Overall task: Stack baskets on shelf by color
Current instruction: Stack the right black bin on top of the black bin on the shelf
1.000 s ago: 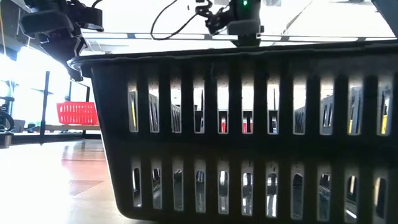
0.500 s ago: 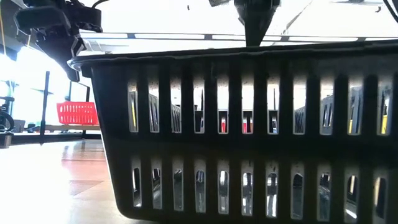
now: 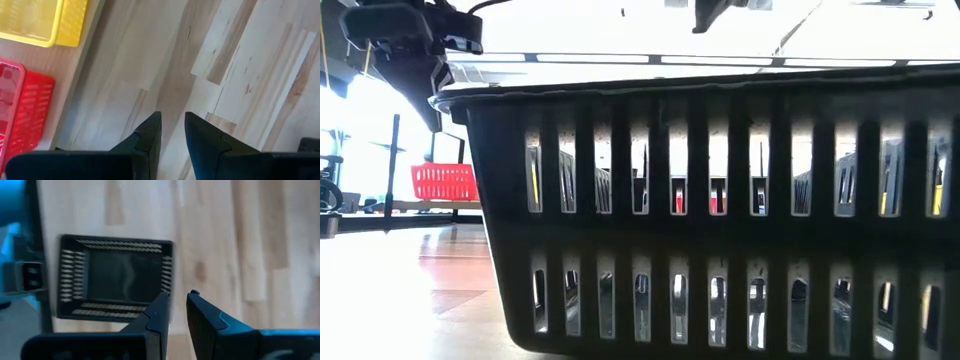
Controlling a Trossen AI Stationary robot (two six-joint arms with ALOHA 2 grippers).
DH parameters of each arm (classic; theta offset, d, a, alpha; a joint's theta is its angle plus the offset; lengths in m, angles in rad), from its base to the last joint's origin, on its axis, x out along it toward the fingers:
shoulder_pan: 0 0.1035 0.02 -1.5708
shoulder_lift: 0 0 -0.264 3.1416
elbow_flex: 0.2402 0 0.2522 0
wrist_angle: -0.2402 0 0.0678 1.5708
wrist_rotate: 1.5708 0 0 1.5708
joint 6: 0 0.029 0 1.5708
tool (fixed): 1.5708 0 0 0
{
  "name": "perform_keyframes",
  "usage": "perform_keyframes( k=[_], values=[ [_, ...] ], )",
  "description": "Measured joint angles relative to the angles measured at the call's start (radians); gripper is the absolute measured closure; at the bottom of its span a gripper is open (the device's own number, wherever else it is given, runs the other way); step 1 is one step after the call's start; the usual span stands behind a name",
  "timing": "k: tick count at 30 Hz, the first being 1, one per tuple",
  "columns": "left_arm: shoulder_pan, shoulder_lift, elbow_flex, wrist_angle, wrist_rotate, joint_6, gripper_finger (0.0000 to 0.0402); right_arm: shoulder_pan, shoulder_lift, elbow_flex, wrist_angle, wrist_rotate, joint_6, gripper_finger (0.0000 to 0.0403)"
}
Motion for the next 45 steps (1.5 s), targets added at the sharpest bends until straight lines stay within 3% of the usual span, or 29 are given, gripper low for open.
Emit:
perform_keyframes(
  k=[5, 15, 28, 45],
  values=[
    [0.000, 0.000, 0.000, 0.000, 0.001, -0.031, 0.0325, 0.065, 0.006, -0.001, 0.088, 0.000, 0.037, 0.0338],
    [0.000, 0.000, 0.000, 0.000, 0.001, -0.073, 0.0325, 0.181, 0.012, -0.001, 0.257, 0.057, 0.057, 0.0274],
    [0.000, 0.000, 0.000, 0.000, 0.000, -0.075, 0.0325, 0.247, 0.134, -0.001, 0.349, 0.053, 0.061, 0.0274],
    [0.000, 0.000, 0.000, 0.000, 0.000, -0.075, 0.0325, 0.246, 0.288, 0.000, 0.353, 0.012, 0.091, 0.0275]
  ],
)
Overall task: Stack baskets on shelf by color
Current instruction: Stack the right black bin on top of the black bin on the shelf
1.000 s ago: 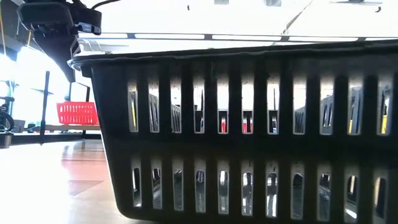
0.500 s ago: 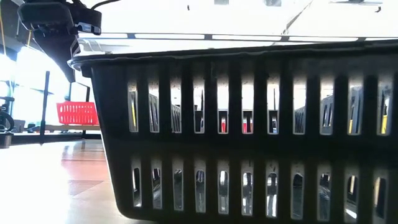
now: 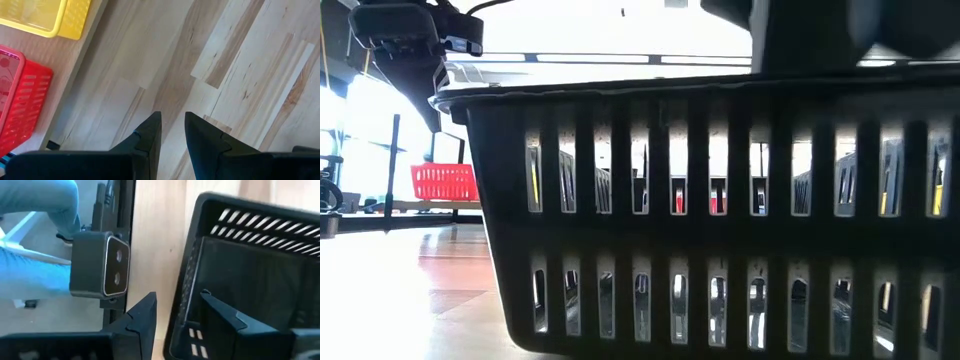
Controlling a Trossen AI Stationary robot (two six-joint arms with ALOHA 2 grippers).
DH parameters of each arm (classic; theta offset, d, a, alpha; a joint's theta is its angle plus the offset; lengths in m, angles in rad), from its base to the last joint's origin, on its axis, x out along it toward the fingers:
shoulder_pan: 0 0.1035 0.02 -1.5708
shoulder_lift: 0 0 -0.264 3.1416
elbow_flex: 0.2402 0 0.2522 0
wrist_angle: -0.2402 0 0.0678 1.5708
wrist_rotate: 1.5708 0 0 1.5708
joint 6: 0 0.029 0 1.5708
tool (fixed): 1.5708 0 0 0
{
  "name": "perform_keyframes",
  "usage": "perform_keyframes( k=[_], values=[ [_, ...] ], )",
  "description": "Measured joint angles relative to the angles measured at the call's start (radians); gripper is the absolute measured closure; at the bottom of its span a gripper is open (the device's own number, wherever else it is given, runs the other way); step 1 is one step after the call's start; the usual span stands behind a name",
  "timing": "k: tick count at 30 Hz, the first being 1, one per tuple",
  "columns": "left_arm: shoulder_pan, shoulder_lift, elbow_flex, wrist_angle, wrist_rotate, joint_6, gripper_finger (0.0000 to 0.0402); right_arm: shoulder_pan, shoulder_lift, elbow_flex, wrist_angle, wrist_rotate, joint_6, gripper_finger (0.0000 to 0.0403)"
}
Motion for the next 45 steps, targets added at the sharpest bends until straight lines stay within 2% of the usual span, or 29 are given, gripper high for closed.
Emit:
perform_keyframes(
  k=[6, 8, 15, 19, 21, 27, 36, 45],
  values=[
    [0.000, 0.000, 0.000, 0.000, 0.000, 0.000, 0.0325, -0.001, 0.031, 0.000, -0.010, -0.015, 0.014, 0.0277],
    [0.000, 0.000, 0.000, 0.000, 0.000, 0.000, 0.0325, -0.002, 0.030, 0.000, -0.013, -0.011, 0.026, 0.0288],
    [0.000, 0.000, 0.000, 0.000, 0.000, 0.000, 0.0325, -0.008, 0.030, 0.000, -0.029, -0.007, 0.016, 0.0393],
    [0.000, 0.000, 0.000, 0.000, 0.016, -0.001, 0.0325, -0.010, 0.021, 0.000, -0.045, 0.004, 0.011, 0.0386],
    [0.000, 0.000, 0.000, 0.000, 0.028, -0.001, 0.0325, -0.014, 0.009, 0.000, -0.063, 0.012, -0.001, 0.0396],
    [0.000, 0.000, 0.000, 0.000, 0.037, 0.000, 0.0325, -0.035, -0.044, 0.000, -0.101, 0.095, -0.024, 0.0401],
    [0.000, 0.000, 0.000, 0.001, 0.037, 0.000, 0.0325, -0.121, -0.134, 0.000, -0.114, 0.198, -0.211, 0.0402],
    [0.000, 0.000, 0.000, 0.000, 0.048, 0.000, 0.0325, -0.261, -0.196, 0.000, -0.108, 0.275, -0.438, 0.0402]
  ],
)
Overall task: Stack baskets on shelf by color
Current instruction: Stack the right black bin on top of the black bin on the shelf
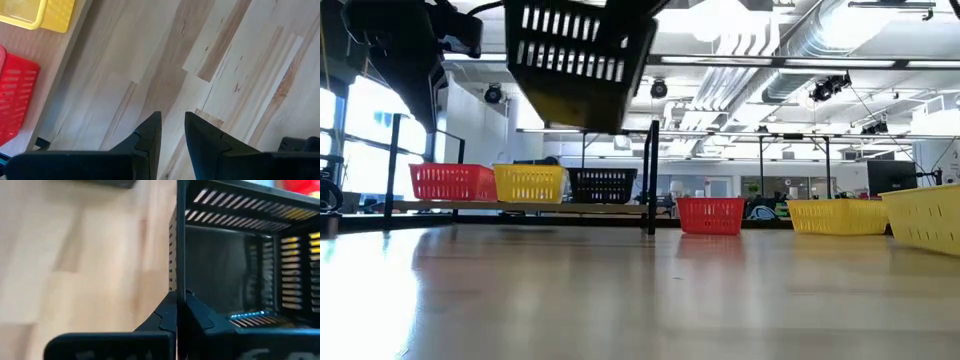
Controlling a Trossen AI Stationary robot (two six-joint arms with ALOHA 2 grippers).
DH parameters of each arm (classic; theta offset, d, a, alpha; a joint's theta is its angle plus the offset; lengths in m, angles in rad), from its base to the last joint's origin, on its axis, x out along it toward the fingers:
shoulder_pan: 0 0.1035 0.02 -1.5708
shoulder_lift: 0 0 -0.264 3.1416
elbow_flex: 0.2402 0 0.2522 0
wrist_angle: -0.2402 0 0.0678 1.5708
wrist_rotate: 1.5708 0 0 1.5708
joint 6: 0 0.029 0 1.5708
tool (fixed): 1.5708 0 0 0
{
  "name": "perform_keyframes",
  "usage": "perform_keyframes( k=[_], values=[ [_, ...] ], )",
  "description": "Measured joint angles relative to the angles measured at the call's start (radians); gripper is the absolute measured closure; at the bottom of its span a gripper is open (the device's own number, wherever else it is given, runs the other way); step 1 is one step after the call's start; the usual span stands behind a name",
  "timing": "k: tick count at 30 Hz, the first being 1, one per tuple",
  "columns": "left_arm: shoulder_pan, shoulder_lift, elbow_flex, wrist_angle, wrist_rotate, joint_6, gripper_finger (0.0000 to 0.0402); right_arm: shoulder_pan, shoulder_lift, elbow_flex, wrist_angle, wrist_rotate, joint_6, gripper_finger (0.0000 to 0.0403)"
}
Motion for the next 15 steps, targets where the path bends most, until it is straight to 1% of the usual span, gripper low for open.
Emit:
perform_keyframes(
  k=[10, 15],
  values=[
    [0.000, 0.000, 0.000, 0.001, -0.001, 0.000, 0.0325, -0.189, -0.019, 0.001, 0.025, 0.003, -0.219, 0.0403],
    [0.000, 0.000, 0.000, 0.001, -0.001, 0.000, 0.0325, -0.274, -0.019, 0.001, 0.025, 0.003, -0.299, 0.0403]
  ],
)
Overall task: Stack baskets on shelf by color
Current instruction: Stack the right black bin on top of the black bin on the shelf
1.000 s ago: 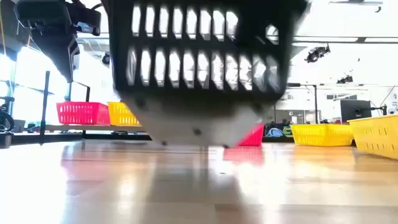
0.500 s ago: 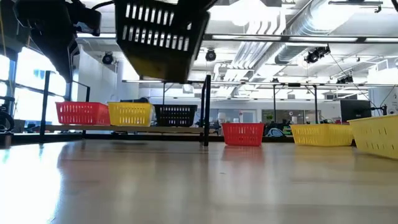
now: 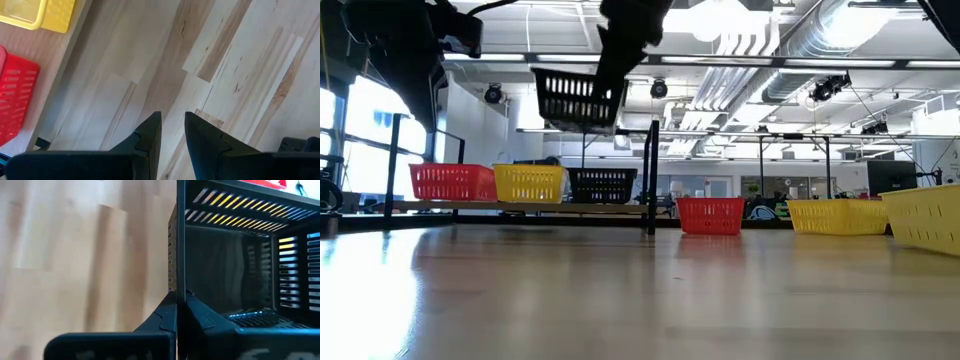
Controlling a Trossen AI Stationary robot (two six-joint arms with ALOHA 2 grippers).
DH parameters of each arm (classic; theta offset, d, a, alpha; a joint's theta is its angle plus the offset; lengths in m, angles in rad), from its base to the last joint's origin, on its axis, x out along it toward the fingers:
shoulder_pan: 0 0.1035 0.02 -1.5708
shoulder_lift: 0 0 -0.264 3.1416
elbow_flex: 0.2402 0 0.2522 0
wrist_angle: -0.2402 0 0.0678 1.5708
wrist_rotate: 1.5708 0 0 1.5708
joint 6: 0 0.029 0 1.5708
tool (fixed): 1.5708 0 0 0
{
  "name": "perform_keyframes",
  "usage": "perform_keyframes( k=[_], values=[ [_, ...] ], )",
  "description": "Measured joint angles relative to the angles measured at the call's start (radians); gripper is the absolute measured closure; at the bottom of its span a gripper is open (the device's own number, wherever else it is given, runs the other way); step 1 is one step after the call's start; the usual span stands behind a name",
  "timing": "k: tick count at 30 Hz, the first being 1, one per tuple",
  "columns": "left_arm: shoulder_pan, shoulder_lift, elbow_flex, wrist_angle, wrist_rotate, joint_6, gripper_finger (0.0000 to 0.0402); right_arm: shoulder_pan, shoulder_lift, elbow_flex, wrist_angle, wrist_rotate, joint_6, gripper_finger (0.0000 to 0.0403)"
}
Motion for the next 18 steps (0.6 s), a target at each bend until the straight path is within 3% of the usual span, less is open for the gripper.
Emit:
perform_keyframes(
  k=[18],
  values=[
    [0.000, 0.000, 0.000, 0.000, -0.002, 0.000, 0.0325, -0.243, 0.001, 0.000, 0.001, -0.106, -0.183, 0.0403]
  ],
)
